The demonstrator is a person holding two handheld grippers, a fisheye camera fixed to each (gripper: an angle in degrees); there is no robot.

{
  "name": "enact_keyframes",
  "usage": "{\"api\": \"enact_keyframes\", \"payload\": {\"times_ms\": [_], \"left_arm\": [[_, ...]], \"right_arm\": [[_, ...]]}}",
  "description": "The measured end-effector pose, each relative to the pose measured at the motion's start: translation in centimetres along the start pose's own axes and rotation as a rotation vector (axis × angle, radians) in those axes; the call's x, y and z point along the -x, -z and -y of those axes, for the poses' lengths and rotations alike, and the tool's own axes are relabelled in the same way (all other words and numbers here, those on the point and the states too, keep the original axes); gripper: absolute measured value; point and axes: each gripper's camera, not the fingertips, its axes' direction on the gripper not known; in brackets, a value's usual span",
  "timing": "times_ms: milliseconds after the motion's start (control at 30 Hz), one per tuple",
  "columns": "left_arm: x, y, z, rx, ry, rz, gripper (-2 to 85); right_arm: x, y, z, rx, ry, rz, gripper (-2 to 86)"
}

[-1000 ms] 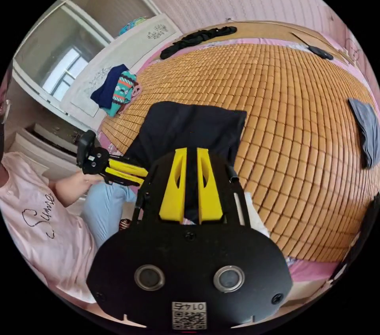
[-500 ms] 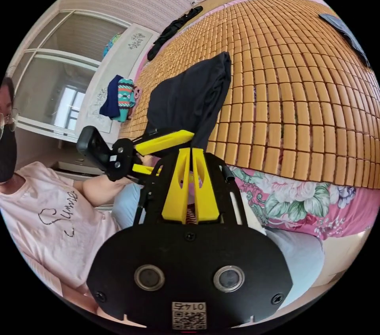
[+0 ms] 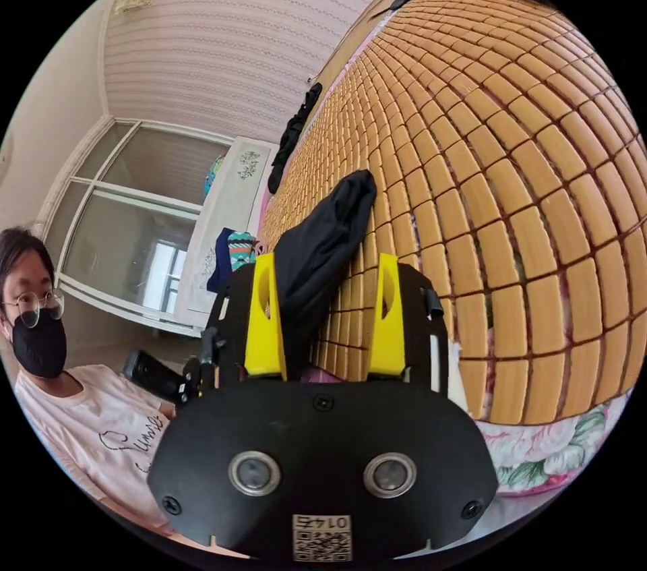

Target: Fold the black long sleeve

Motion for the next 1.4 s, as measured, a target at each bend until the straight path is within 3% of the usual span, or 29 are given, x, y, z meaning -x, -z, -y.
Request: {"api": "enact_keyframes", "payload": {"times_ms": [133,433,633,800,933,1067,1233,1400], "left_arm": [[-0.7,1.1,-1.1,-0.036,-0.013,-0.029,2.3],[0.5,3.0,-2.9,-0.249,0.128,-0.231,2.0],[7.4,6.7,-8.5,-0.295,0.373,-0.138,2.4],[13.1,5.3,-15.3,-0.102,0.598,0.061,3.8],[14.8,4.6,-17.6,-0.002,0.647,0.107,3.7],[15.5,4.7,-18.6,0.065,0.638,0.171,3.9],[16.4,5.0,-17.6,-0.007,0.65,0.14,7.7],[18.2,1.6,-16.1,0.028,0.744,-0.021,13.5]], "right_arm": [[-2.0,1.8,0.8,-0.067,-0.058,0.025,5.1],[6.4,10.3,2.3,-0.091,0.182,-0.198,3.4],[14.1,1.0,6.0,0.155,0.36,-0.347,4.8],[15.1,-9.1,8.0,0.305,0.395,-0.316,7.3],[16.9,-10.5,9.2,0.328,0.465,-0.329,8.4],[19.4,-10.9,10.9,0.389,0.624,-0.519,9.5],[20.7,-12.7,13.1,0.557,0.734,-0.639,12.8],[21.5,-18.2,15.0,0.753,0.804,-0.671,17.5]]}}
